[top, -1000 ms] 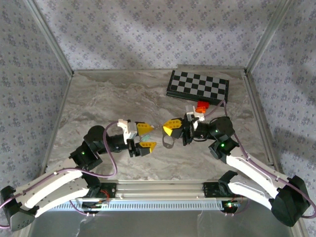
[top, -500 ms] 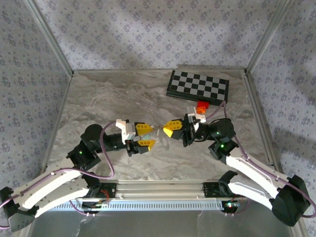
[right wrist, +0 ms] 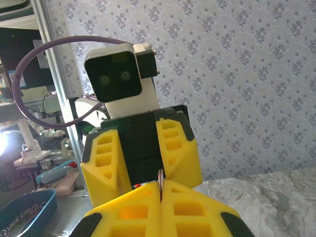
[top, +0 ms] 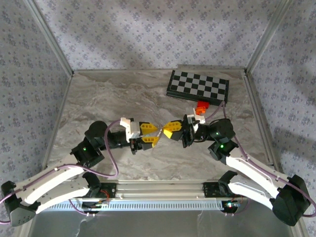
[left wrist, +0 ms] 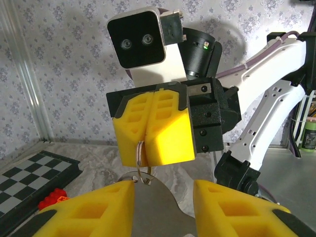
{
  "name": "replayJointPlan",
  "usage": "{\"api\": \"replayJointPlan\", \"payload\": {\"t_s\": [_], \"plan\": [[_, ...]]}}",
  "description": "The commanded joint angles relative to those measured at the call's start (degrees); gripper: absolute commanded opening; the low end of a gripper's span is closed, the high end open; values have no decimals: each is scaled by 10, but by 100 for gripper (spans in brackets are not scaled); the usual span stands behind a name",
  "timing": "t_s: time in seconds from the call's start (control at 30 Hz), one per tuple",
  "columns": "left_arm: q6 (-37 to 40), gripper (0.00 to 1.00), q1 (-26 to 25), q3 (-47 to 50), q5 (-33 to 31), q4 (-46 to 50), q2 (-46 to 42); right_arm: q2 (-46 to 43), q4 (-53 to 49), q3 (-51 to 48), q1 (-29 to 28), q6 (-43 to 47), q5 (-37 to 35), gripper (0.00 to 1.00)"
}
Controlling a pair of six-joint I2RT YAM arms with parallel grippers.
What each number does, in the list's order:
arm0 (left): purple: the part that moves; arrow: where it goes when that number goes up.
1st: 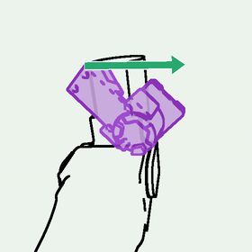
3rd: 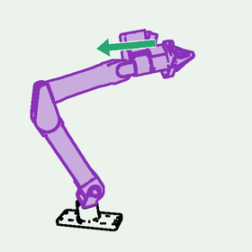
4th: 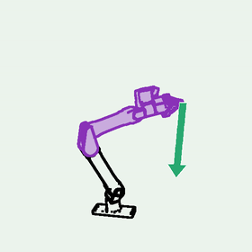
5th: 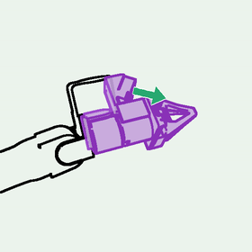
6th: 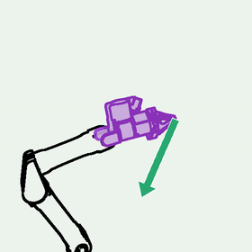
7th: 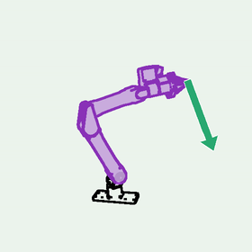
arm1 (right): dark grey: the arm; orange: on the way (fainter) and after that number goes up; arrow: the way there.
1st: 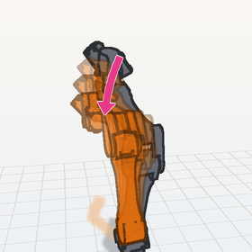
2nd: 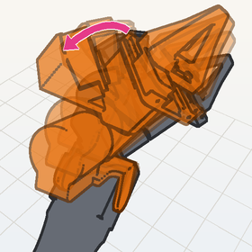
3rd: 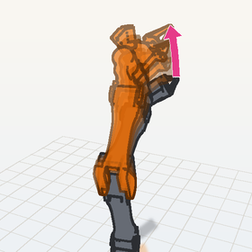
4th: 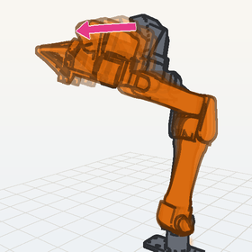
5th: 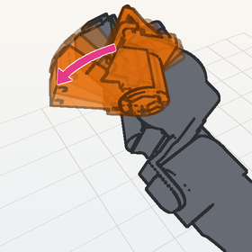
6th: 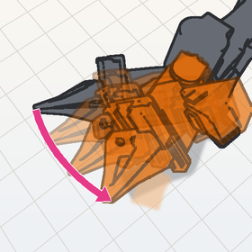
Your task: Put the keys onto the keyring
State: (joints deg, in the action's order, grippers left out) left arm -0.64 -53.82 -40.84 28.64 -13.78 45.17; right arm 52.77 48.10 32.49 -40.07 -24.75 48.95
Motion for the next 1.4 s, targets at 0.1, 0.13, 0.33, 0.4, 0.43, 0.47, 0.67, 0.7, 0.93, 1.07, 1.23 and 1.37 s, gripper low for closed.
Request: {"api": "replayJointPlan", "payload": {"t_s": [0.1,0.13,0.33,0.4,0.43,0.47,0.67,0.7,0.93,1.07,1.23,1.37], "plan": [[9,34,-7,-24,-15,-30,0,-13,3,4,-4,17,16,0],[10,33,-7,-24,-18,-32,1,-13,2,5,-5,17,17,0],[6,31,-7,-30,-17,-36,8,-13,-5,10,-8,24,22,0],[6,30,-7,-32,-14,-36,12,-11,-6,11,-8,24,22,0],[6,29,-7,-31,-15,-35,13,-13,-6,11,-8,25,21,0],[6,28,-7,-32,-16,-35,14,-13,-6,10,-9,25,22,0],[5,25,-7,-28,-17,-34,14,-15,-5,11,-10,26,19,0],[4,24,-7,-27,-17,-33,14,-15,-4,11,-9,26,19,0],[4,22,-7,-23,-17,-29,13,-15,7,8,-11,22,14,0],[2,20,-7,-20,-18,-31,15,-15,7,6,-11,22,15,0],[0,16,-7,-16,-17,-33,15,-15,8,4,-13,23,14,0],[-1,10,-7,-13,-16,-32,13,-16,9,4,-14,23,12,0]]}}
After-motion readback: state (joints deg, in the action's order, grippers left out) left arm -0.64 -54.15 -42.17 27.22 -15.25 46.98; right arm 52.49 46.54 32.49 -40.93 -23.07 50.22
